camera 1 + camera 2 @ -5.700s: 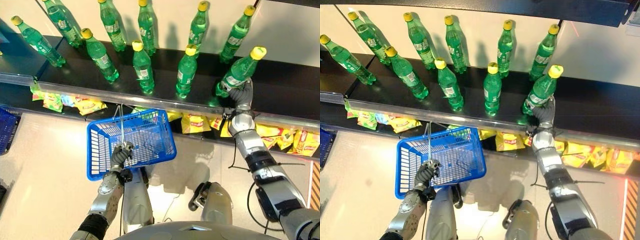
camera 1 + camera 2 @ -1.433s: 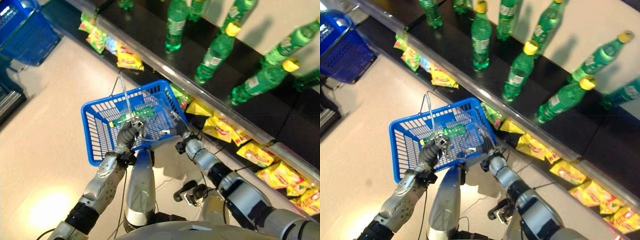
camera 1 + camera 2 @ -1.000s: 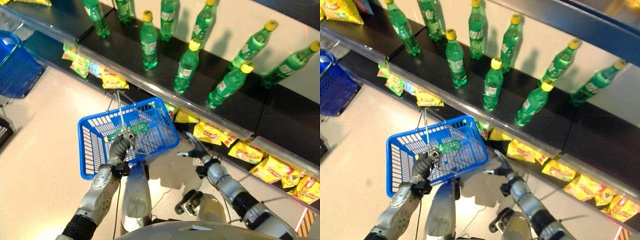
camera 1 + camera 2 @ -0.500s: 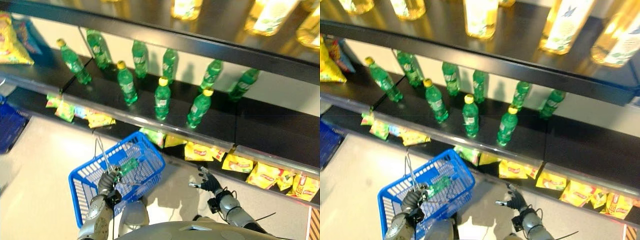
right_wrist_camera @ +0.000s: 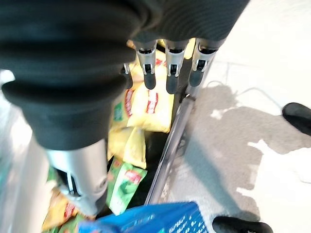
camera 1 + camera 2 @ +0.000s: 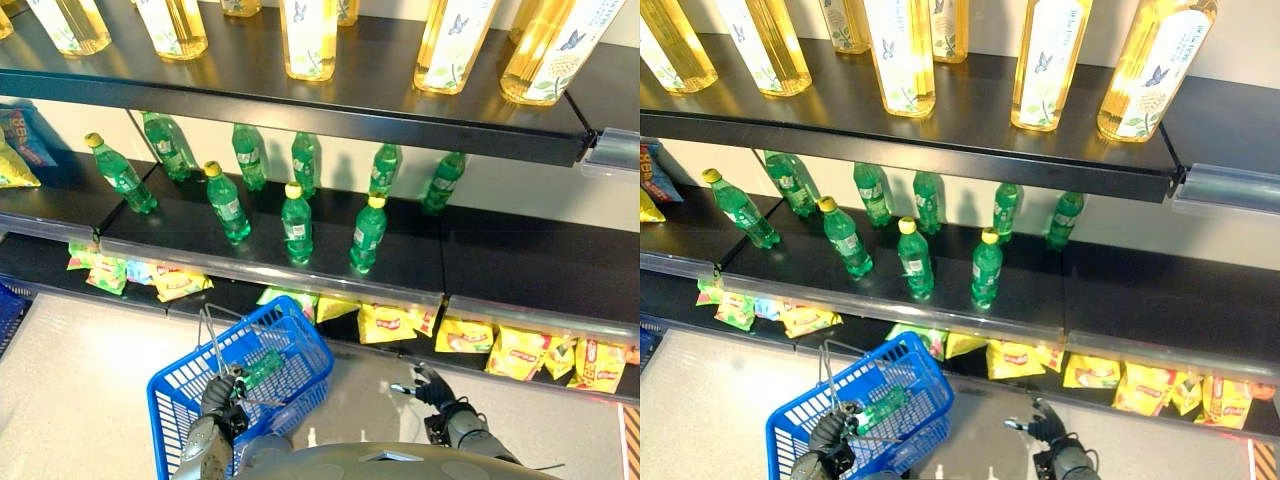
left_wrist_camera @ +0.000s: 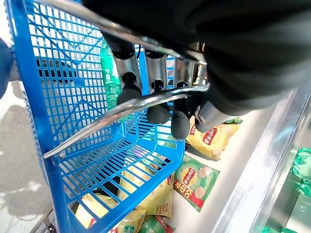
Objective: Pick up the snacks into the basket
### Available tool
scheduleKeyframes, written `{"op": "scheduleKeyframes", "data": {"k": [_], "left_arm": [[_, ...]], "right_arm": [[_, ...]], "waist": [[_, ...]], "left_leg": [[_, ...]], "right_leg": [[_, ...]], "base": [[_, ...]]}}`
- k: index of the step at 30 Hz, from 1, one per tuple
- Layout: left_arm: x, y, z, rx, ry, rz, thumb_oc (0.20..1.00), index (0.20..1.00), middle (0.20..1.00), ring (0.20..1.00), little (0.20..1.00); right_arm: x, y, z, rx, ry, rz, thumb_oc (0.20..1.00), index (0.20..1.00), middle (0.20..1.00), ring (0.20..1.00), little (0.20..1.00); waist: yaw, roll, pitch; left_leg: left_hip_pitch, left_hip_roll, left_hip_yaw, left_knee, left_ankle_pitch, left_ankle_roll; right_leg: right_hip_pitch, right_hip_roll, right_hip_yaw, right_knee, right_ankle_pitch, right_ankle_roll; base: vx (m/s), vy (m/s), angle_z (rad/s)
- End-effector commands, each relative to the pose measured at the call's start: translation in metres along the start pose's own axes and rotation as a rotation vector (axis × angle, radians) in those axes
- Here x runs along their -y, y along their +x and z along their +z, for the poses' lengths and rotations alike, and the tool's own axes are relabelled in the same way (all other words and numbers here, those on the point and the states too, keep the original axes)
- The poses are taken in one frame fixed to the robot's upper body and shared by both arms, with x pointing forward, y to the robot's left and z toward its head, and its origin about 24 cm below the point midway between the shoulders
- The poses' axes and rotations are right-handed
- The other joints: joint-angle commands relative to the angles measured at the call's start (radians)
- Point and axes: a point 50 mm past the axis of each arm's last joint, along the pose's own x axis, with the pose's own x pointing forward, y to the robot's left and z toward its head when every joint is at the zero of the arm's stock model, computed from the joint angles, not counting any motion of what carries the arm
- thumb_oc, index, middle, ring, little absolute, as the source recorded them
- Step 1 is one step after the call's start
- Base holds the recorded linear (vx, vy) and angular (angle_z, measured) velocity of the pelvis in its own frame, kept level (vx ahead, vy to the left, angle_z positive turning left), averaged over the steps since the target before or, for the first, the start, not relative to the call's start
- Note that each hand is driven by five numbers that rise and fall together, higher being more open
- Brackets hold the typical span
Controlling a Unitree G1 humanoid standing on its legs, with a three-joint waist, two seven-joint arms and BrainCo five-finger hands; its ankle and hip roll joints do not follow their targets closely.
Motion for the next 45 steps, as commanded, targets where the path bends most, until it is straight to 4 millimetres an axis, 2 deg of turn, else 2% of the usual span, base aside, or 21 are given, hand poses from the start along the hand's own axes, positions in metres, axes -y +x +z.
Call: {"op": "scheduleKeyframes", "data": {"k": [1, 5, 7, 9, 10, 12, 14, 16, 18, 21, 22, 23, 24, 26, 31, 32, 34, 38, 39, 41, 45], "left_arm": [[0.034, 0.015, 0.056, 0.253, -0.071, -0.101, 0.2, 0.2, 0.2, 0.2, 0.2], [0.042, 0.015, 0.056, 0.248, -0.066, -0.12, 0.2, 0.2, 0.2, 0.2, 0.2], [0.048, 0.016, 0.057, 0.249, -0.056, -0.136, 0.2, 0.2, 0.2, 0.2, 0.2], [0.05, 0.016, 0.056, 0.248, -0.046, -0.144, 0.2, 0.2, 0.2, 0.2, 0.2], [0.056, 0.016, 0.057, 0.252, -0.026, -0.163, 0.2, 0.2, 0.2, 0.2, 0.2], [0.062, 0.018, 0.065, 0.281, 0.023, -0.176, 0.2, 0.2, 0.2, 0.2, 0.2], [0.062, 0.019, 0.067, 0.286, 0.031, -0.176, 0.2, 0.2, 0.2, 0.2, 0.2], [0.061, 0.019, 0.066, 0.291, 0.069, -0.17, 0.2, 0.2, 0.2, 0.2, 0.2], [0.06, 0.018, 0.067, 0.294, 0.087, -0.181, 0.2, 0.2, 0.2, 0.2, 0.2], [0.056, 0.017, 0.067, 0.295, 0.104, -0.189, 0.2, 0.2, 0.2, 0.2, 0.2], [0.056, 0.017, 0.067, 0.294, 0.104, -0.188, 0.2, 0.2, 0.2, 0.2, 0.2], [0.055, 0.015, 0.06, 0.27, 0.099, -0.191, 0.2, 0.2, 0.2, 0.2, 0.2], [0.054, 0.015, 0.057, 0.263, 0.079, -0.188, 0.2, 0.2, 0.2, 0.2, 0.2], [0.055, 0.013, 0.053, 0.253, 0.058, -0.194, 0.2, 0.2, 0.2, 0.2, 0.2], [0.06, 0.008, 0.042, 0.216, 0.032, -0.227, 0.2, 0.2, 0.2, 0.2, 0.2], [0.059, 0.009, 0.04, 0.201, 0.044, -0.23, 0.2, 0.2, 0.2, 0.2, 0.2], [0.061, 0.011, 0.04, 0.201, 0.055, -0.225, 0.2, 0.2, 0.2, 0.2, 0.2], [0.057, 0.013, 0.042, 0.21, 0.032, -0.181, 0.2, 0.2, 0.2, 0.2, 0.2], [0.057, 0.013, 0.042, 0.21, 0.032, -0.181, 0.2, 0.2, 0.2, 0.2, 0.2], [0.06, 0.013, 0.044, 0.216, 0.022, -0.186, 0.2, 0.2, 0.2, 0.2, 0.2], [0.065, 0.014, 0.048, 0.222, 0.036, -0.205, 0.2, 0.2, 0.2, 0.2, 0.2]], "right_arm": [[0.011, 0.009, 0.031, 0.08, 0.052, -0.051, 1.0, 1.0, 1.0, 1.0, 1.0], [0.02, 0.007, 0.018, 0.029, 0.121, -0.107, 1.0, 1.0, 1.0, 1.0, 1.0], [0.026, 0.005, 0.01, -0.002, 0.193, -0.148, 1.0, 1.0, 1.0, 1.0, 1.0], [0.029, 0.004, 0.007, -0.009, 0.223, -0.171, 1.0, 1.0, 1.0, 1.0, 1.0], [0.034, -0.001, -0.011, -0.066, 0.248, -0.202, 1.0, 1.0, 1.0, 1.0, 1.0], [0.043, -0.002, -0.011, -0.084, 0.275, -0.266, 1.0, 1.0, 1.0, 1.0, 1.0], [0.042, -0.001, -0.012, -0.1, 0.287, -0.271, 1.0, 1.0, 1.0, 1.0, 1.0], [0.04, -0.001, -0.015, -0.121, 0.339, -0.291, 1.0, 1.0, 1.0, 1.0, 1.0], [0.037, -0.002, -0.017, -0.127, 0.34, -0.277, 1.0, 1.0, 1.0, 1.0, 1.0], [0.031, -0.005, -0.027, -0.149, 0.334, -0.25, 1.0, 1.0, 1.0, 1.0, 1.0], [0.03, -0.005, -0.027, -0.149, 0.334, -0.25, 1.0, 1.0, 1.0, 1.0, 1.0], [0.028, -0.008, -0.035, -0.161, 0.336, -0.241, 1.0, 1.0, 1.0, 1.0, 1.0], [0.028, -0.01, -0.038, -0.168, 0.35, -0.244, 1.0, 1.0, 1.0, 1.0, 1.0], [0.027, -0.013, -0.046, -0.18, 0.373, -0.249, 1.0, 1.0, 1.0, 1.0, 1.0], [0.036, -0.018, -0.055, -0.22, 0.348, -0.275, 1.0, 1.0, 1.0, 1.0, 1.0], [0.041, -0.019, -0.058, -0.229, 0.344, -0.291, 1.0, 1.0, 1.0, 1.0, 1.0], [0.045, -0.02, -0.059, -0.245, 0.341, -0.311, 1.0, 1.0, 1.0, 1.0, 1.0], [0.045, -0.022, -0.064, -0.267, 0.353, -0.31, 1.0, 1.0, 1.0, 1.0, 1.0], [0.045, -0.022, -0.064, -0.267, 0.353, -0.311, 1.0, 1.0, 1.0, 1.0, 1.0], [0.044, -0.023, -0.066, -0.27, 0.347, -0.304, 1.0, 1.0, 1.0, 1.0, 1.0], [0.044, -0.021, -0.062, -0.25, 0.354, -0.298, 1.0, 1.0, 1.0, 1.0, 1.0]], "waist": [[0.031, 0.013, 0.041], [0.005, 0.002, 0.035], [-0.009, 0.022, 0.031], [-0.013, 0.031, 0.031], [-0.019, 0.039, 0.021], [-0.027, 0.022, 0.031], [-0.024, 0.013, 0.038], [-0.009, 0.031, 0.037], [-0.015, 0.038, 0.042], [-0.035, 0.04, 0.042], [-0.035, 0.041, 0.041], [-0.062, 0.03, 0.035], [-0.066, 0.026, 0.032], [-0.08, 0.022, 0.024], [-0.075, 0.028, 0.006], [-0.1, 0.015, 0.001], [-0.09, 0.002, 0.009], [-0.079, 0.006, -0.02], [-0.08, 0.008, -0.02], [-0.091, 0.031, -0.015], [-0.092, 0.051, -0.004]], "left_leg": [[-0.005, -0.025, -0.102, 0.09, -0.068, -0.003], [-0.029, 0.177, -0.093, 0.052, 0.02, -0.07], [-0.015, 0.221, -0.061, 0.024, 0.056, -0.09], [-0.001, 0.22, -0.047, 0.014, 0.055, -0.098], [0.013, 0.175, -0.044, 0.008, 0.002, -0.087], [0.024, 0.088, -0.032, 0.007, -0.051, -0.044], [0.037, 0.049, -0.015, 0.001, -0.071, -0.02], [0.068, -0.001, 0.008, -0.008, -0.121, 0.0], [0.077, -0.028, 0.005, -0.008, -0.132, 0.027], [0.066, -0.068, 0.001, -0.008, -0.119, 0.056], [0.066, -0.066, 0.001, -0.008, -0.119, 0.055], [0.069, -0.093, -0.031, -0.008, -0.112, 0.057], [0.073, -0.107, -0.046, -0.008, -0.113, 0.057], [0.078, -0.123, -0.061, -0.008, -0.118, 0.058], [0.073, -0.117, -0.033, 0.025, -0.105, 0.036], [0.069, -0.043, 0.072, 0.049, -0.1, 0.002], [0.056, 0.021, 0.085, 0.084, -0.079, -0.02], [0.035, 0.162, -0.019, 0.031, 0.029, -0.079], [0.036, 0.164, -0.021, 0.027, 0.032, -0.081], [0.045, 0.277, -0.032, 0.002, 0.132, -0.11], [0.06, 0.321, -0.083, 0.002, 0.18, -0.133]], "right_leg": [[-0.087, 0.035, 0.02, 0.011, 0.099, -0.023], [-0.107, -0.047, 0.022, 0.032, 0.111, 0.021], [-0.104, -0.073, 0.015, 0.043, 0.113, 0.035], [-0.094, -0.095, 0.013, 0.044, 0.12, 0.045], [-0.085, -0.16, 0.01, 0.052, 0.164, 0.073], [-0.123, -0.251, 0.037, 0.117, 0.28, 0.076], [-0.154, -0.279, 0.052, 0.149, 0.318, 0.076], [-0.162, -0.31, -0.062, 0.179, 0.34, 0.076], [-0.177, -0.267, -0.06, 0.262, 0.272, 0.067], [-0.198, -0.079, -0.012, 0.259, 0.143, 0.007], [-0.198, -0.076, -0.013, 0.257, 0.143, 0.005], [-0.23, 0.094, 0.112, 0.218, 0.079, -0.029], [-0.221, 0.128, 0.141, 0.174, 0.073, -0.038], [-0.206, 0.175, 0.191, 0.104, 0.067, -0.072], [-0.135, 0.148, 0.138, 0.018, 0.1, -0.062], [-0.124, 0.126, 0.107, 0.003, 0.101, -0.046], [-0.117, 0.107, 0.101, -0.019, 0.115, -0.054], [-0.117, 0.071, 0.122, -0.033, 0.109, -0.034], [-0.116, 0.074, 0.119, -0.032, 0.107, -0.035], [-0.118, 0.037, 0.108, 0.012, 0.08, -0.027], [-0.14, -0.006, 0.123, 0.103, 0.058, -0.019]], "base": [[0.03, 0.204, -0.17], [0.04, 0.331, -0.47], [0.08, 0.436, -0.25], [0.11, 0.4, 0.54], [0.15, 0.529, 0.06], [0.12, 0.596, 0.04], [0.05, 0.366, -0.16], [0.09, 0.499, -0.32], [0.05, 0.372, -0.4], [0.0, 0.217, -0.09], [0.02, 0.08, 0.09], [0.11, 0.082, 0.08], [0.12, 0.096, 0.62], [0.06, 0.032, 1.23], [0.02, 0.006, 0.25], [0.0, 0.084, 0.58], [-0.07, 0.095, 0.49], [0.04, 0.184, -0.13], [0.06, 0.31, 0.22], [0.07, 0.408, 0.12], [0.07, 0.36, 0.13]]}}
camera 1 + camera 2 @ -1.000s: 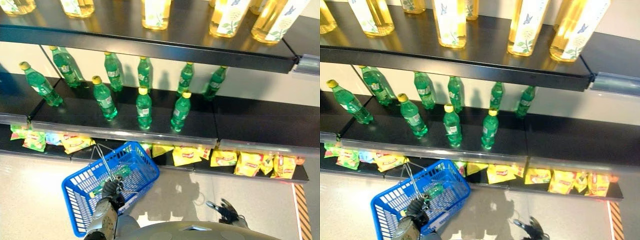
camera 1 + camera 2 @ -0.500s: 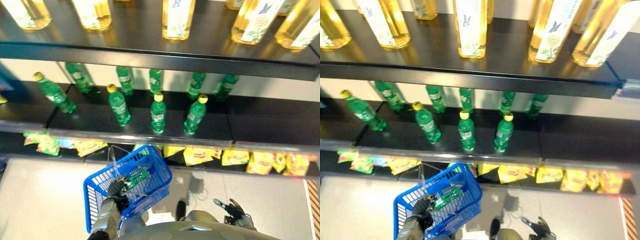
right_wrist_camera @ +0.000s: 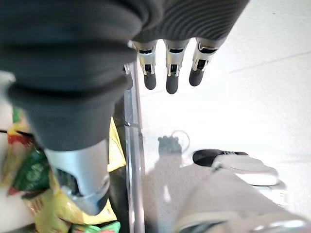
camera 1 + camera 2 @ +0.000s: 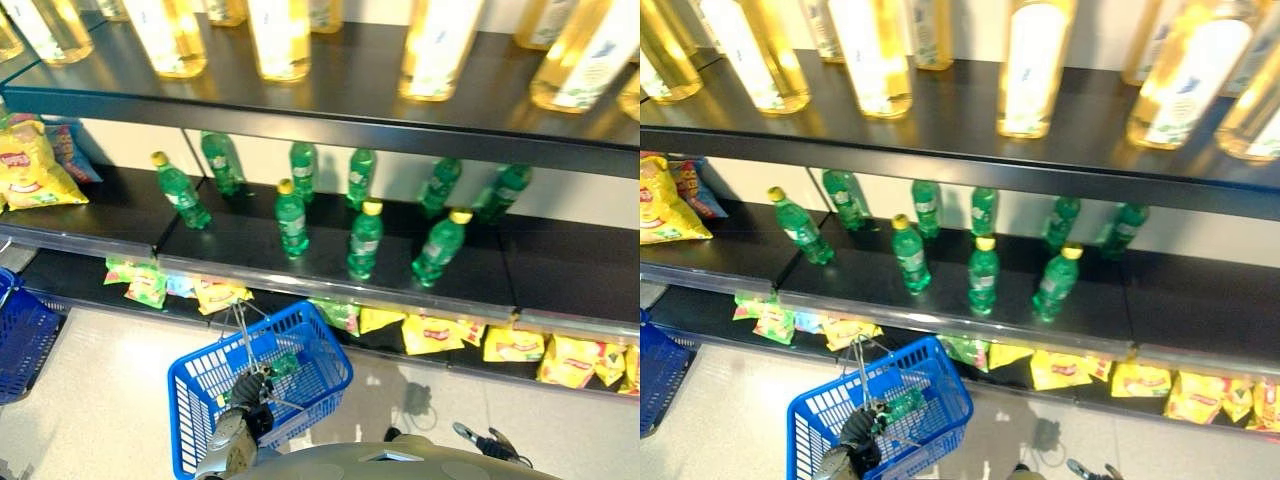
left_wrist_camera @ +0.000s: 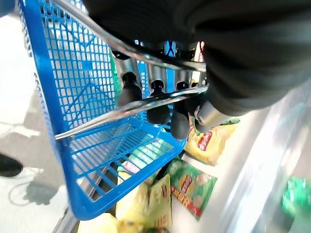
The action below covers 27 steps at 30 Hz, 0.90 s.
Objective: Pick up the snacks into the basket
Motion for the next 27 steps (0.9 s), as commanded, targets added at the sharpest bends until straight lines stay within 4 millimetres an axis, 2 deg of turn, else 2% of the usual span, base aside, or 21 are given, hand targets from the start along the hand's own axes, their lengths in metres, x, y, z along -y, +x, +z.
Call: {"op": "scheduleKeyframes", "data": {"k": [1, 3, 4, 5, 7, 8, 9, 10, 11, 12, 14, 15, 16, 17, 18, 19, 20, 21, 24, 25, 27], "left_arm": [[0.021, 0.01, 0.07, 0.302, -0.022, -0.1, 0.2, 0.2, 0.2, 0.2, 0.2], [0.023, 0.011, 0.074, 0.309, -0.004, -0.118, 0.2, 0.2, 0.2, 0.2, 0.2], [0.024, 0.012, 0.076, 0.306, 0.017, -0.128, 0.2, 0.2, 0.2, 0.2, 0.2], [0.026, 0.013, 0.076, 0.306, 0.04, -0.145, 0.2, 0.2, 0.2, 0.2, 0.2], [0.031, 0.011, 0.077, 0.316, 0.072, -0.178, 0.2, 0.2, 0.2, 0.2, 0.2], [0.033, 0.011, 0.08, 0.326, 0.084, -0.188, 0.2, 0.2, 0.2, 0.2, 0.2], [0.033, 0.011, 0.081, 0.327, 0.084, -0.187, 0.2, 0.2, 0.2, 0.2, 0.2], [0.033, 0.009, 0.083, 0.341, 0.112, -0.203, 0.2, 0.2, 0.2, 0.2, 0.2], [0.025, 0.008, 0.078, 0.323, 0.129, -0.181, 0.2, 0.2, 0.2, 0.2, 0.2], [0.025, 0.008, 0.078, 0.323, 0.129, -0.18, 0.2, 0.2, 0.2, 0.2, 0.2], [0.02, 0.008, 0.074, 0.307, 0.143, -0.163, 0.2, 0.2, 0.2, 0.2, 0.2], [0.02, 0.008, 0.074, 0.306, 0.142, -0.162, 0.2, 0.2, 0.2, 0.2, 0.2], [0.018, 0.007, 0.072, 0.302, 0.141, -0.159, 0.2, 0.2, 0.2, 0.2, 0.2], [0.013, 0.005, 0.067, 0.291, 0.133, -0.153, 0.2, 0.2, 0.2, 0.2, 0.2], [0.011, 0.003, 0.064, 0.285, 0.126, -0.154, 0.2, 0.2, 0.2, 0.2, 0.2], [0.011, 0.003, 0.064, 0.284, 0.126, -0.153, 0.2, 0.2, 0.2, 0.2, 0.2], [0.01, 0.001, 0.061, 0.277, 0.113, -0.157, 0.2, 0.2, 0.2, 0.2, 0.2], [0.011, 0.0, 0.056, 0.262, 0.104, -0.162, 0.2, 0.2, 0.2, 0.2, 0.2], [0.013, -0.001, 0.04, 0.216, 0.049, -0.148, 0.2, 0.2, 0.2, 0.2, 0.2], [0.015, -0.001, 0.041, 0.221, 0.014, -0.151, 0.2, 0.2, 0.2, 0.2, 0.2], [0.015, -0.003, 0.045, 0.239, -0.019, -0.158, 0.2, 0.2, 0.2, 0.2, 0.2]], "right_arm": [[-0.019, 0.003, 0.021, 0.038, 0.04, 0.042, 1.0, 1.0, 1.0, 1.0, 1.0], [-0.015, 0.004, 0.022, 0.03, 0.066, 0.029, 1.0, 1.0, 1.0, 1.0, 1.0], [-0.014, 0.004, 0.021, 0.024, 0.099, 0.015, 1.0, 1.0, 1.0, 1.0, 1.0], [-0.009, 0.005, 0.022, 0.019, 0.11, 0.008, 1.0, 1.0, 1.0, 1.0, 1.0], [-0.009, 0.006, 0.027, 0.03, 0.157, -0.014, 1.0, 1.0, 1.0, 1.0, 1.0], [-0.008, 0.006, 0.03, 0.038, 0.161, -0.014, 1.0, 1.0, 1.0, 1.0, 1.0], [-0.009, 0.006, 0.03, 0.038, 0.161, -0.014, 1.0, 1.0, 1.0, 1.0, 1.0], [-0.01, 0.007, 0.038, 0.051, 0.151, -0.021, 1.0, 1.0, 1.0, 1.0, 1.0], [-0.019, 0.007, 0.042, 0.072, 0.151, 0.01, 1.0, 1.0, 1.0, 1.0, 1.0], [-0.019, 0.007, 0.042, 0.071, 0.151, 0.01, 1.0, 1.0, 1.0, 1.0, 1.0], [-0.028, 0.006, 0.043, 0.081, 0.146, 0.049, 1.0, 1.0, 1.0, 1.0, 1.0], [-0.028, 0.005, 0.043, 0.081, 0.145, 0.05, 1.0, 1.0, 1.0, 1.0, 1.0], [-0.031, 0.005, 0.042, 0.081, 0.143, 0.064, 1.0, 1.0, 1.0, 1.0, 1.0], [-0.035, 0.004, 0.041, 0.086, 0.13, 0.082, 1.0, 1.0, 1.0, 1.0, 1.0], [-0.037, 0.004, 0.041, 0.089, 0.128, 0.095, 1.0, 1.0, 1.0, 1.0, 1.0], [-0.037, 0.004, 0.041, 0.088, 0.127, 0.095, 1.0, 1.0, 1.0, 1.0, 1.0], [-0.037, 0.004, 0.04, 0.087, 0.131, 0.097, 1.0, 1.0, 1.0, 1.0, 1.0], [-0.032, 0.004, 0.034, 0.075, 0.146, 0.085, 1.0, 1.0, 1.0, 1.0, 1.0], [-0.025, 0.004, 0.025, 0.034, 0.132, 0.046, 1.0, 1.0, 1.0, 1.0, 1.0], [-0.024, 0.004, 0.027, 0.04, 0.126, 0.038, 1.0, 1.0, 1.0, 1.0, 1.0], [-0.024, 0.005, 0.033, 0.063, 0.106, 0.042, 1.0, 1.0, 1.0, 1.0, 1.0]], "waist": [[0.022, -0.011, 0.001], [0.017, -0.024, 0.007], [0.013, -0.032, 0.008], [0.015, -0.047, 0.006], [0.019, -0.061, 0.012], [0.021, -0.062, 0.018], [0.022, -0.065, 0.016], [0.035, -0.04, 0.031], [0.039, -0.019, 0.031], [0.038, -0.02, 0.031], [0.021, -0.015, 0.031], [0.022, -0.014, 0.031], [0.021, -0.011, 0.032], [0.023, -0.008, 0.033], [0.017, -0.009, 0.035], [0.018, -0.008, 0.034], [0.01, -0.011, 0.035], [-0.016, -0.022, 0.026], [-0.002, -0.015, 0.005], [0.011, -0.015, 0.009], [0.026, -0.033, 0.019]], "left_leg": [[-0.002, 0.077, -0.108, -0.055, 0.17, -0.005], [-0.027, 0.037, -0.11, 0.006, 0.043, 0.011], [-0.032, 0.027, -0.087, 0.02, 0.012, 0.006], [-0.035, -0.004, -0.076, 0.038, -0.025, 0.02], [-0.02, -0.066, -0.048, 0.037, -0.081, 0.053], [-0.007, -0.105, -0.031, 0.031, -0.092, 0.077], [-0.009, -0.11, -0.029, 0.029, -0.089, 0.079], [0.031, -0.185, -0.001, -0.015, -0.104, 0.126], [0.069, -0.221, 0.008, -0.065, -0.117, 0.143], [0.07, -0.222, 0.008, -0.064, -0.118, 0.143], [0.071, -0.27, 0.006, -0.071, -0.129, 0.172], [0.072, -0.268, 0.008, -0.071, -0.131, 0.171], [0.075, -0.289, 0.008, -0.071, -0.137, 0.184], [0.075, -0.316, 0.009, -0.071, -0.143, 0.194], [0.08, -0.332, 0.005, -0.071, -0.141, 0.199], [0.081, -0.33, 0.007, -0.071, -0.143, 0.197], [0.086, -0.344, -0.002, -0.071, -0.143, 0.202], [0.084, -0.369, -0.006, -0.071, -0.138, 0.206], [0.094, -0.38, -0.01, -0.071, -0.127, 0.202], [0.073, -0.38, -0.03, -0.015, -0.125, 0.195], [0.025, -0.345, -0.051, 0.047, -0.125, 0.167]], "right_leg": [[-0.033, -0.041, 0.008, 0.014, 0.067, -0.016], [-0.02, -0.104, 0.016, 0.018, 0.077, 0.012], [-0.01, -0.132, 0.013, 0.005, 0.099, 0.033], [-0.001, -0.173, 0.014, -0.018, 0.156, 0.061], [-0.022, -0.239, 0.028, -0.006, 0.32, 0.066], [-0.036, -0.275, 0.016, 0.011, 0.37, 0.066], [-0.041, -0.28, 0.018, 0.009, 0.374, 0.066], [-0.065, -0.345, -0.083, 0.052, 0.418, 0.062], [-0.074, -0.332, -0.133, 0.117, 0.363, 0.059], [-0.075, -0.334, -0.133, 0.122, 0.359, 0.059], [-0.101, -0.224, -0.114, 0.176, 0.27, 0.041], [-0.103, -0.223, -0.112, 0.181, 0.264, 0.04], [-0.115, -0.158, -0.124, 0.191, 0.219, 0.03], [-0.128, -0.054, -0.154, 0.183, 0.149, 0.0], [-0.145, 0.016, -0.149, 0.175, 0.122, -0.021], [-0.144, 0.019, -0.148, 0.175, 0.119, -0.023], [-0.157, 0.057, -0.124, 0.156, 0.119, -0.026], [-0.152, 0.128, -0.047, 0.048, 0.123, -0.068], [-0.076, 0.139, -0.018, -0.058, 0.128, -0.088], [-0.059, 0.137, -0.012, -0.081, 0.126, -0.092], [-0.045, 0.124, 0.009, -0.106, 0.134, -0.087]], "base": [[0.15, 0.616, 0.0], [0.15, 0.534, -0.03], [0.14, 0.468, 0.13], [0.13, 0.442, 0.2], [0.1, 0.488, 0.2], [0.05, 0.387, -0.13], [0.05, 0.651, -0.26], [0.11, 0.84, -0.28], [0.12, 0.833, -0.2], [0.11, 0.579, -0.5], [0.05, 0.34, -0.63], [0.05, 0.273, -0.4], [0.06, 0.29, -0.39], [0.09, 0.375, -0.58], [0.06, 0.233, -0.54], [0.07, 0.121, -0.4], [0.05, 0.059, -0.07], [0.04, 0.067, 0.22], [0.11, 0.041, 0.67], [0.05, 0.043, 0.06], [0.01, 0.07, -0.24]]}}
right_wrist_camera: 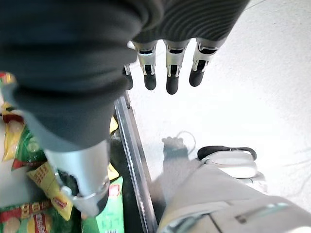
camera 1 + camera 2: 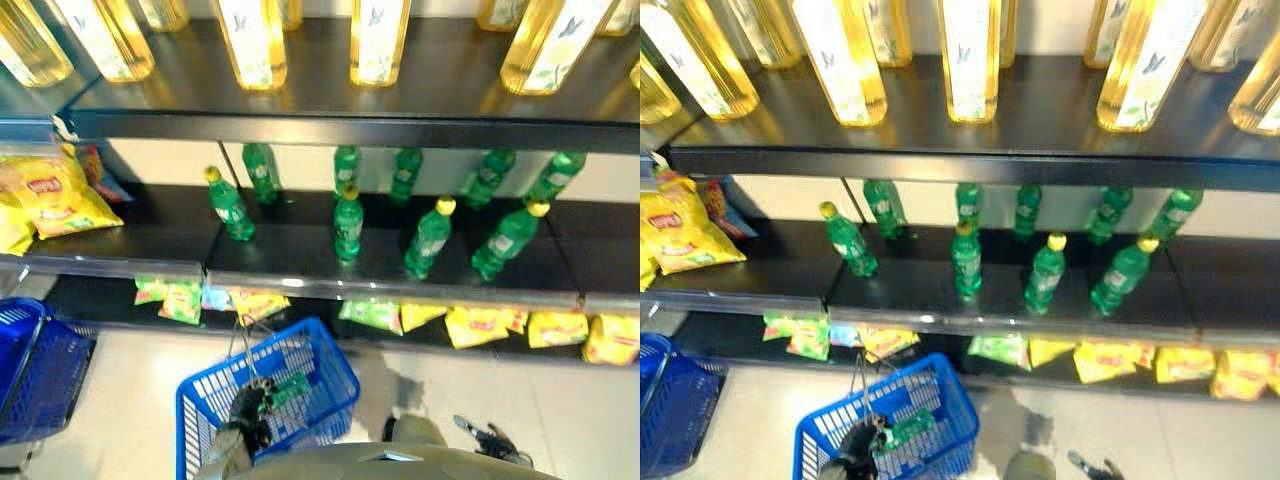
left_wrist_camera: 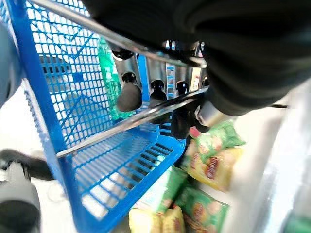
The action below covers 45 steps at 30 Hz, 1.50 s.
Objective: Pick up the snacks into the basket
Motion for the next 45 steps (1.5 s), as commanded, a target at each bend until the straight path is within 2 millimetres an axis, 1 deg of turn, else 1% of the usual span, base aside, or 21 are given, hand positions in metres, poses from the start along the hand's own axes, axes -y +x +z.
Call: {"op": "scheduleKeyframes", "data": {"k": [1, 2, 3, 5, 6, 7, 11, 14, 17, 18, 20, 22, 24, 26, 27, 28, 29, 38, 42, 44, 45], "left_arm": [[0.025, 0.003, 0.064, 0.313, -0.086, -0.131, 0.2, 0.2, 0.2, 0.2, 0.2], [0.025, 0.003, 0.064, 0.313, -0.086, -0.131, 0.2, 0.2, 0.2, 0.2, 0.2], [0.021, 0.002, 0.065, 0.313, -0.077, -0.12, 0.2, 0.2, 0.2, 0.2, 0.2], [0.019, 0.002, 0.066, 0.318, -0.068, -0.111, 0.2, 0.2, 0.2, 0.2, 0.2], [0.019, 0.002, 0.066, 0.318, -0.068, -0.111, 0.2, 0.2, 0.2, 0.2, 0.2], [0.016, 0.003, 0.066, 0.312, -0.069, -0.086, 0.2, 0.2, 0.2, 0.2, 0.2], [0.017, 0.005, 0.067, 0.314, -0.082, -0.074, 0.2, 0.2, 0.2, 0.2, 0.2], [0.023, 0.008, 0.072, 0.321, -0.067, -0.097, 0.2, 0.2, 0.2, 0.2, 0.2], [0.028, 0.01, 0.079, 0.332, -0.01, -0.121, 0.2, 0.2, 0.2, 0.2, 0.2], [0.028, 0.011, 0.079, 0.333, -0.01, -0.121, 0.2, 0.2, 0.2, 0.2, 0.2], [0.026, 0.007, 0.081, 0.346, 0.035, -0.141, 0.2, 0.2, 0.2, 0.2, 0.2], [0.025, 0.007, 0.084, 0.357, 0.055, -0.144, 0.2, 0.2, 0.2, 0.2, 0.2], [0.023, 0.007, 0.084, 0.353, 0.07, -0.14, 0.2, 0.2, 0.2, 0.2, 0.2], [0.02, 0.007, 0.079, 0.333, 0.071, -0.132, 0.2, 0.2, 0.2, 0.2, 0.2], [0.02, 0.006, 0.078, 0.333, 0.064, -0.135, 0.2, 0.2, 0.2, 0.2, 0.2], [0.02, 0.006, 0.078, 0.333, 0.064, -0.134, 0.2, 0.2, 0.2, 0.2, 0.2], [0.022, 0.007, 0.073, 0.317, 0.052, -0.14, 0.2, 0.2, 0.2, 0.2, 0.2], [0.028, 0.002, 0.069, 0.321, -0.003, -0.175, 0.2, 0.2, 0.2, 0.2, 0.2], [0.025, 0.002, 0.069, 0.321, -0.011, -0.153, 0.2, 0.2, 0.2, 0.2, 0.2], [0.024, 0.003, 0.07, 0.323, -0.021, -0.135, 0.2, 0.2, 0.2, 0.2, 0.2], [0.024, 0.002, 0.07, 0.322, -0.022, -0.135, 0.2, 0.2, 0.2, 0.2, 0.2]], "right_arm": [[-0.006, 0.003, 0.015, 0.042, -0.029, -0.002, 1.0, 1.0, 1.0, 1.0, 1.0], [-0.006, 0.003, 0.015, 0.042, -0.029, -0.002, 1.0, 1.0, 1.0, 1.0, 1.0], [-0.006, 0.003, 0.015, 0.045, -0.035, 0.001, 1.0, 1.0, 1.0, 1.0, 1.0], [-0.004, 0.002, 0.012, 0.034, -0.025, -0.002, 1.0, 1.0, 1.0, 1.0, 1.0], [-0.004, 0.002, 0.012, 0.033, -0.025, -0.002, 1.0, 1.0, 1.0, 1.0, 1.0], [-0.003, 0.002, 0.01, 0.032, -0.018, -0.001, 1.0, 1.0, 1.0, 1.0, 1.0], [0.0, 0.002, 0.011, 0.036, -0.012, -0.007, 1.0, 1.0, 1.0, 1.0, 1.0], [0.003, 0.002, 0.008, 0.021, 0.018, -0.02, 1.0, 1.0, 1.0, 1.0, 1.0], [0.007, 0.002, 0.003, -0.009, 0.036, -0.043, 1.0, 1.0, 1.0, 1.0, 1.0], [0.007, 0.002, 0.004, -0.009, 0.036, -0.043, 1.0, 1.0, 1.0, 1.0, 1.0], [0.003, 0.003, 0.009, 0.002, 0.018, -0.038, 1.0, 1.0, 1.0, 1.0, 1.0], [-0.008, 0.003, 0.015, 0.026, -0.005, -0.003, 1.0, 1.0, 1.0, 1.0, 1.0], [-0.013, 0.003, 0.017, 0.033, -0.013, 0.021, 1.0, 1.0, 1.0, 1.0, 1.0], [-0.02, 0.002, 0.014, 0.041, -0.034, 0.058, 1.0, 1.0, 1.0, 1.0, 1.0], [-0.021, 0.001, 0.013, 0.042, -0.037, 0.066, 1.0, 1.0, 1.0, 1.0, 1.0], [-0.021, 0.001, 0.013, 0.042, -0.037, 0.066, 1.0, 1.0, 1.0, 1.0, 1.0], [-0.019, 0.0, 0.005, 0.023, -0.031, 0.065, 1.0, 1.0, 1.0, 1.0, 1.0], [-0.009, -0.001, -0.003, -0.009, -0.103, 0.051, 1.0, 1.0, 1.0, 1.0, 1.0], [-0.005, 0.001, 0.002, -0.001, -0.095, 0.029, 1.0, 1.0, 1.0, 1.0, 1.0], [-0.006, 0.001, 0.002, 0.001, -0.088, 0.035, 1.0, 1.0, 1.0, 1.0, 1.0], [-0.006, 0.001, 0.001, 0.001, -0.088, 0.034, 1.0, 1.0, 1.0, 1.0, 1.0]], "waist": [[0.026, -0.047, -0.022], [0.026, -0.047, -0.022], [0.028, -0.062, -0.03], [0.026, -0.06, -0.041], [0.025, -0.058, -0.041], [0.016, -0.047, -0.046], [0.009, -0.016, -0.033], [0.001, -0.011, -0.03], [0.007, -0.031, -0.018], [0.009, -0.034, -0.021], [0.042, -0.024, -0.012], [0.052, -0.011, -0.008], [0.046, -0.008, -0.005], [0.035, -0.009, -0.006], [0.028, -0.013, -0.006], [0.029, -0.013, -0.006], [0.008, -0.029, -0.015], [0.029, -0.048, -0.024], [0.029, -0.073, -0.029], [0.023, -0.067, -0.038], [0.023, -0.064, -0.038]], "left_leg": [[-0.115, -0.099, -0.041, 0.088, -0.034, 0.019], [-0.115, -0.099, -0.041, 0.088, -0.034, 0.019], [-0.134, -0.013, -0.027, 0.064, 0.003, -0.007], [-0.148, 0.075, -0.035, 0.034, 0.071, -0.037], [-0.146, 0.077, -0.036, 0.031, 0.073, -0.038], [-0.153, 0.162, -0.044, -0.005, 0.143, -0.071], [-0.133, 0.228, -0.042, -0.019, 0.185, -0.104], [-0.128, 0.196, -0.005, -0.012, 0.124, -0.101], [-0.107, 0.07, 0.012, -0.038, 0.042, -0.039], [-0.111, 0.066, 0.014, -0.038, 0.043, -0.036], [-0.086, -0.006, 0.045, -0.038, -0.001, 0.0], [-0.077, -0.033, 0.032, -0.038, -0.03, 0.023], [-0.076, -0.063, 0.031, -0.038, -0.041, 0.045], [-0.092, -0.092, 0.027, -0.038, -0.012, 0.057], [-0.093, -0.104, 0.013, -0.038, -0.006, 0.056], [-0.092, -0.103, 0.014, -0.038, -0.007, 0.056], [-0.09, -0.132, -0.01, -0.038, -0.008, 0.055], [-0.11, -0.124, 0.0, 0.006, 0.014, 0.027], [-0.133, 0.028, 0.035, 0.015, 0.062, -0.028], [-0.13, 0.14, 0.046, -0.004, 0.142, -0.056], [-0.128, 0.143, 0.045, -0.009, 0.146, -0.06]], "right_leg": [[0.05, 0.023, 0.017, -0.238, 0.216, 0.078], [0.05, 0.023, 0.017, -0.238, 0.216, 0.078], [0.052, -0.006, 0.028, -0.248, 0.219, 0.093], [0.059, -0.029, 0.033, -0.257, 0.209, 0.107], [0.061, -0.027, 0.032, -0.257, 0.208, 0.106], [0.068, -0.056, 0.042, -0.257, 0.198, 0.125], [0.076, -0.12, 0.058, -0.216, 0.192, 0.155], [0.081, -0.203, 0.064, -0.183, 0.206, 0.193], [0.05, -0.311, 0.046, -0.111, 0.356, 0.211], [0.043, -0.314, 0.049, -0.112, 0.359, 0.212], [0.036, -0.367, -0.1, -0.077, 0.416, 0.201], [0.039, -0.337, -0.143, 0.009, 0.359, 0.199], [0.023, -0.236, -0.149, 0.053, 0.276, 0.179], [0.005, -0.085, -0.116, 0.001, 0.204, 0.113], [-0.005, -0.031, -0.075, -0.02, 0.186, 0.104], [-0.004, -0.031, -0.074, -0.021, 0.185, 0.103], [-0.001, 0.064, 0.009, -0.122, 0.18, 0.079], [0.082, 0.043, -0.02, -0.266, 0.218, 0.077], [0.082, -0.021, -0.019, -0.276, 0.226, 0.104], [0.068, -0.053, -0.023, -0.256, 0.212, 0.112], [0.066, -0.049, -0.025, -0.252, 0.208, 0.11]], "base": [[0.0, 0.075, -0.37], [0.05, 0.176, -0.56], [0.11, 0.215, -0.3], [0.14, 0.24, -0.06], [0.17, 0.33, -0.08], [0.17, 0.368, -0.19], [0.17, 0.469, -0.2], [0.17, 0.52, -0.29], [0.11, 0.455, 0.01], [0.04, 0.376, -0.03], [0.12, 0.547, -0.1], [0.14, 0.497, -0.34], [0.08, 0.335, -0.08], [0.02, 0.194, -0.04], [0.0, 0.081, 0.01], [0.11, 0.102, 0.03], [0.08, 0.064, 0.25], [0.03, 0.007, 0.27], [-0.01, 0.153, -0.09], [0.05, 0.203, -0.44], [0.04, 0.302, -0.21]]}}
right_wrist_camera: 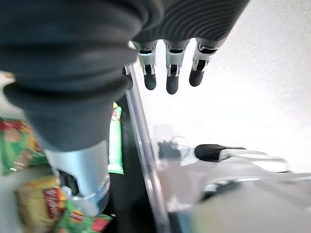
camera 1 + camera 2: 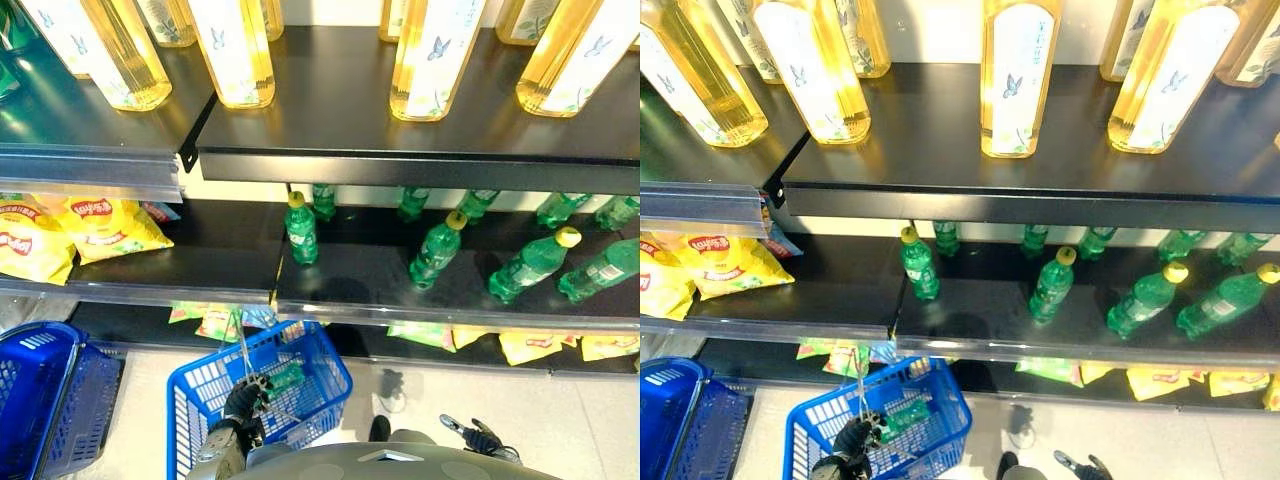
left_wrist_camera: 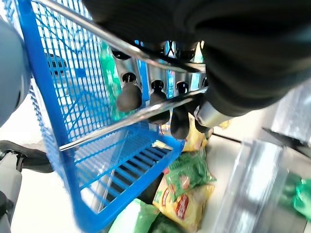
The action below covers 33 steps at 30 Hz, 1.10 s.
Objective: Pick up the snacks into the basket
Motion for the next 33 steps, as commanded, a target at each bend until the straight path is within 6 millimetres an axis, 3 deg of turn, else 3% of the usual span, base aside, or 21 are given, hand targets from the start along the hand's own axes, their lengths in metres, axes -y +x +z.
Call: {"op": "scheduleKeyframes", "data": {"k": [1, 4, 6, 7, 10, 11, 12, 13, 14, 16, 17, 19, 20, 23, 25, 27, 28, 29, 30, 31, 33], "left_arm": [[0.03, 0.006, 0.056, 0.276, -0.072, -0.101, 0.2, 0.2, 0.2, 0.2, 0.2], [0.033, 0.008, 0.054, 0.261, -0.071, -0.1, 0.2, 0.2, 0.2, 0.2, 0.2], [0.035, 0.009, 0.057, 0.271, -0.062, -0.114, 0.2, 0.2, 0.2, 0.2, 0.2], [0.036, 0.01, 0.059, 0.274, -0.059, -0.12, 0.2, 0.2, 0.2, 0.2, 0.2], [0.038, 0.012, 0.062, 0.273, -0.039, -0.137, 0.2, 0.2, 0.2, 0.2, 0.2], [0.038, 0.012, 0.062, 0.273, -0.039, -0.137, 0.2, 0.2, 0.2, 0.2, 0.2], [0.039, 0.013, 0.066, 0.281, -0.003, -0.147, 0.2, 0.2, 0.2, 0.2, 0.2], [0.039, 0.013, 0.066, 0.281, -0.003, -0.147, 0.2, 0.2, 0.2, 0.2, 0.2], [0.037, 0.012, 0.071, 0.307, 0.003, -0.149, 0.2, 0.2, 0.2, 0.2, 0.2], [0.033, 0.008, 0.072, 0.318, 0.018, -0.153, 0.2, 0.2, 0.2, 0.2, 0.2], [0.031, 0.006, 0.074, 0.328, 0.039, -0.155, 0.2, 0.2, 0.2, 0.2, 0.2], [0.028, 0.005, 0.074, 0.329, 0.063, -0.157, 0.2, 0.2, 0.2, 0.2, 0.2], [0.028, 0.005, 0.073, 0.323, 0.065, -0.157, 0.2, 0.2, 0.2, 0.2, 0.2], [0.027, 0.006, 0.075, 0.328, 0.069, -0.152, 0.2, 0.2, 0.2, 0.2, 0.2], [0.028, 0.004, 0.077, 0.34, 0.059, -0.16, 0.2, 0.2, 0.2, 0.2, 0.2], [0.027, 0.001, 0.075, 0.34, 0.043, -0.166, 0.2, 0.2, 0.2, 0.2, 0.2], [0.027, 0.001, 0.075, 0.34, 0.043, -0.166, 0.2, 0.2, 0.2, 0.2, 0.2], [0.029, 0.001, 0.075, 0.346, 0.03, -0.174, 0.2, 0.2, 0.2, 0.2, 0.2], [0.029, 0.001, 0.075, 0.346, 0.03, -0.174, 0.2, 0.2, 0.2, 0.2, 0.2], [0.029, 0.001, 0.071, 0.338, 0.002, -0.167, 0.2, 0.2, 0.2, 0.2, 0.2], [0.03, 0.001, 0.069, 0.331, -0.031, -0.157, 0.2, 0.2, 0.2, 0.2, 0.2]], "right_arm": [[0.004, -0.001, -0.004, -0.008, -0.01, -0.019, 1.0, 1.0, 1.0, 1.0, 1.0], [0.004, 0.0, -0.002, 0.005, -0.017, -0.009, 1.0, 1.0, 1.0, 1.0, 1.0], [0.007, 0.0, 0.0, 0.01, -0.004, -0.017, 1.0, 1.0, 1.0, 1.0, 1.0], [0.008, 0.0, 0.002, 0.015, 0.0, -0.02, 1.0, 1.0, 1.0, 1.0, 1.0], [0.01, 0.001, 0.002, 0.006, 0.04, -0.034, 1.0, 1.0, 1.0, 1.0, 1.0], [0.01, 0.0, 0.002, 0.006, 0.041, -0.034, 1.0, 1.0, 1.0, 1.0, 1.0], [0.013, 0.001, 0.003, 0.004, 0.074, -0.055, 1.0, 1.0, 1.0, 1.0, 1.0], [0.013, 0.001, 0.003, 0.004, 0.074, -0.055, 1.0, 1.0, 1.0, 1.0, 1.0], [0.012, 0.002, 0.008, 0.016, 0.082, -0.051, 1.0, 1.0, 1.0, 1.0, 1.0], [0.011, 0.002, 0.009, 0.021, 0.071, -0.044, 1.0, 1.0, 1.0, 1.0, 1.0], [0.014, 0.002, 0.008, 0.015, 0.062, -0.051, 1.0, 1.0, 1.0, 1.0, 1.0], [0.013, 0.002, 0.01, 0.018, 0.062, -0.052, 1.0, 1.0, 1.0, 1.0, 1.0], [0.013, 0.002, 0.01, 0.019, 0.061, -0.053, 1.0, 1.0, 1.0, 1.0, 1.0], [0.009, 0.002, 0.012, 0.026, 0.056, -0.034, 1.0, 1.0, 1.0, 1.0, 1.0], [0.009, 0.002, 0.009, 0.022, 0.058, -0.029, 1.0, 1.0, 1.0, 1.0, 1.0], [0.008, 0.001, 0.005, 0.019, 0.06, -0.023, 1.0, 1.0, 1.0, 1.0, 1.0], [0.008, 0.001, 0.005, 0.019, 0.06, -0.023, 1.0, 1.0, 1.0, 1.0, 1.0], [0.01, 0.001, 0.003, 0.016, 0.069, -0.027, 1.0, 1.0, 1.0, 1.0, 1.0], [0.01, 0.001, 0.003, 0.016, 0.069, -0.027, 1.0, 1.0, 1.0, 1.0, 1.0], [0.011, 0.0, 0.001, 0.009, 0.06, -0.028, 1.0, 1.0, 1.0, 1.0, 1.0], [0.008, 0.001, 0.005, 0.024, 0.057, -0.019, 1.0, 1.0, 1.0, 1.0, 1.0]], "waist": [[0.001, 0.013, -0.026], [-0.017, 0.05, -0.021], [-0.018, 0.062, -0.019], [-0.019, 0.064, -0.017], [-0.034, 0.045, -0.02], [-0.033, 0.042, -0.02], [-0.029, 0.024, -0.017], [-0.028, 0.024, -0.018], [-0.018, 0.018, 0.0], [-0.003, 0.026, 0.002], [0.009, 0.033, 0.004], [0.019, 0.04, 0.011], [0.019, 0.043, 0.014], [0.008, 0.051, 0.022], [0.002, 0.054, 0.023], [-0.019, 0.046, 0.018], [-0.019, 0.046, 0.018], [-0.033, 0.039, 0.011], [-0.033, 0.039, 0.011], [-0.031, 0.032, -0.012], [-0.024, 0.035, -0.019]], "left_leg": [[-0.021, 0.125, 0.022, -0.117, 0.222, -0.039], [0.001, 0.205, 0.009, -0.134, 0.304, -0.095], [-0.003, 0.204, -0.033, -0.131, 0.289, -0.109], [-0.009, 0.177, -0.054, -0.121, 0.251, -0.101], [0.005, 0.133, 0.027, -0.122, 0.121, -0.083], [0.006, 0.129, 0.028, -0.121, 0.119, -0.081], [0.017, 0.049, 0.036, -0.125, 0.053, -0.04], [0.017, 0.049, 0.037, -0.125, 0.053, -0.04], [0.032, -0.03, 0.039, -0.128, 0.015, 0.007], [0.052, -0.074, 0.033, -0.138, -0.029, 0.026], [0.053, -0.093, 0.033, -0.138, -0.042, 0.034], [0.053, -0.124, 0.035, -0.138, -0.06, 0.058], [0.053, -0.138, 0.026, -0.138, -0.067, 0.07], [0.051, -0.181, 0.027, -0.138, -0.078, 0.099], [0.051, -0.207, 0.016, -0.138, -0.073, 0.11], [0.042, -0.224, 0.006, -0.138, -0.043, 0.111], [0.042, -0.224, 0.006, -0.138, -0.043, 0.111], [0.048, -0.236, -0.008, -0.138, -0.047, 0.109], [0.048, -0.236, -0.008, -0.138, -0.047, 0.109], [0.048, -0.255, -0.019, -0.138, -0.05, 0.109], [0.05, -0.243, -0.011, -0.138, -0.038, 0.103]], "right_leg": [[0.009, -0.057, 0.006, -0.057, 0.112, 0.139], [0.012, -0.088, 0.001, -0.029, 0.108, 0.152], [0.009, -0.125, 0.018, -0.016, 0.114, 0.172], [0.016, -0.149, 0.025, -0.01, 0.12, 0.184], [0.028, -0.234, 0.02, 0.001, 0.17, 0.225], [0.027, -0.238, 0.022, -0.001, 0.171, 0.227], [0.019, -0.309, 0.026, 0.021, 0.291, 0.245], [0.018, -0.31, 0.026, 0.021, 0.291, 0.245], [0.002, -0.367, 0.028, 0.05, 0.396, 0.245], [0.001, -0.402, -0.026, 0.058, 0.465, 0.245], [-0.001, -0.416, -0.067, 0.062, 0.485, 0.245], [-0.009, -0.42, -0.133, 0.106, 0.448, 0.245], [-0.012, -0.413, -0.137, 0.135, 0.419, 0.245], [-0.049, -0.277, -0.127, 0.209, 0.268, 0.223], [-0.07, -0.159, -0.123, 0.21, 0.2, 0.199], [-0.09, -0.026, -0.063, 0.147, 0.154, 0.136], [-0.09, -0.025, -0.062, 0.147, 0.154, 0.136], [-0.099, 0.033, -0.007, 0.096, 0.146, 0.127], [-0.099, 0.033, -0.007, 0.096, 0.146, 0.127], [-0.037, 0.053, 0.012, -0.023, 0.143, 0.106], [-0.016, 0.071, 0.035, -0.04, 0.138, 0.097]], "base": [[0.04, 0.322, -0.1], [0.06, 0.389, 0.0], [0.13, 0.544, 0.1], [0.15, 0.456, 0.25], [0.13, 0.374, 0.5], [0.13, 0.45, 0.2], [0.08, 0.293, 0.08], [0.15, 0.633, 0.14], [0.1, 0.508, 0.06], [0.15, 0.57, -0.16], [0.11, 0.445, -0.28], [0.04, 0.448, -0.19], [0.04, 0.457, -0.01], [0.04, 0.363, -0.1], [0.05, 0.2, -0.08], [0.0, 0.044, 0.05], [0.03, 0.017, 0.34], [0.06, 0.022, 0.47], [0.11, 0.011, 0.54], [0.05, -0.012, 0.25], [0.05, -0.04, 0.19]]}}
